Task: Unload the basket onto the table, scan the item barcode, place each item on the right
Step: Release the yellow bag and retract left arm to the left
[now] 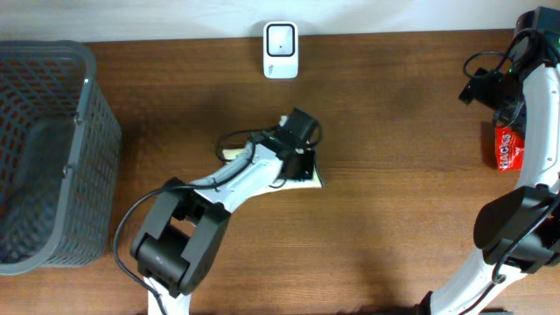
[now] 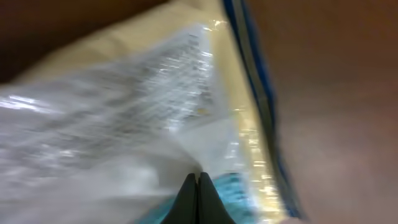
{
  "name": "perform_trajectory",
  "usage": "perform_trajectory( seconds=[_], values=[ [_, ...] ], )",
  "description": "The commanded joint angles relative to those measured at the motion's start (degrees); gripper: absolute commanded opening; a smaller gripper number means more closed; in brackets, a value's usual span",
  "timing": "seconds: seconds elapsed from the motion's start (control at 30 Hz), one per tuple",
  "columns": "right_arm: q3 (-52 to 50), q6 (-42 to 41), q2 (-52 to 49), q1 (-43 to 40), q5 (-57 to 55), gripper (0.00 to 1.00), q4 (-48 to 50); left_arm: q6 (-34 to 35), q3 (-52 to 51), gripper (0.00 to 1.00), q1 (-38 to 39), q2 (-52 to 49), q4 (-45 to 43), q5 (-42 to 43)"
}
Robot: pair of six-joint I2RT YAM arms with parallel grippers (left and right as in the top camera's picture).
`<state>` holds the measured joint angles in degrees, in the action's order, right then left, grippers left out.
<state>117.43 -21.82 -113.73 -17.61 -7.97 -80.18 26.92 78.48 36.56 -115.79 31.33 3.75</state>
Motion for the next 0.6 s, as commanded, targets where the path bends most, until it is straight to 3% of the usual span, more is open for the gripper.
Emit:
perform_trajectory(
  seconds=[0.0,0.1,0.3,0.33,0.43,0.5,0.57],
  values=[
    [0.1,0.4,0.0,0.0,0.0,0.99,0.0,-4.8,0.2,0.00,2.4,-0.5,1.7,5.2],
    [0.1,0.4,0.0,0.0,0.0,0.99,0.0,-11.5,2.0,0.00,2.2,3.0,4.6,8.6],
    [0.1,0.4,0.0,0.0,0.0,0.99,0.0,-9.4,4.5,0.00,-0.2,13.8,9.0,1.0],
    [0.1,0.4,0.0,0.0,0.0,0.99,0.0,-9.4,5.0,0.08,-1.2,16.0,10.0,0.9],
    [0.1,0.4,0.0,0.0,0.0,0.99,0.0,-9.4,6.2,0.58,-3.9,21.6,12.8,0.9],
    [0.1,0.4,0.0,0.0,0.0,0.99,0.0,-9.4,6.6,1.00,-6.4,26.0,15.0,0.9],
    [0.1,0.4,0.0,0.0,0.0,0.99,0.0,-9.4,6.7,0.99,-9.3,30.4,17.1,0.9]
  ],
)
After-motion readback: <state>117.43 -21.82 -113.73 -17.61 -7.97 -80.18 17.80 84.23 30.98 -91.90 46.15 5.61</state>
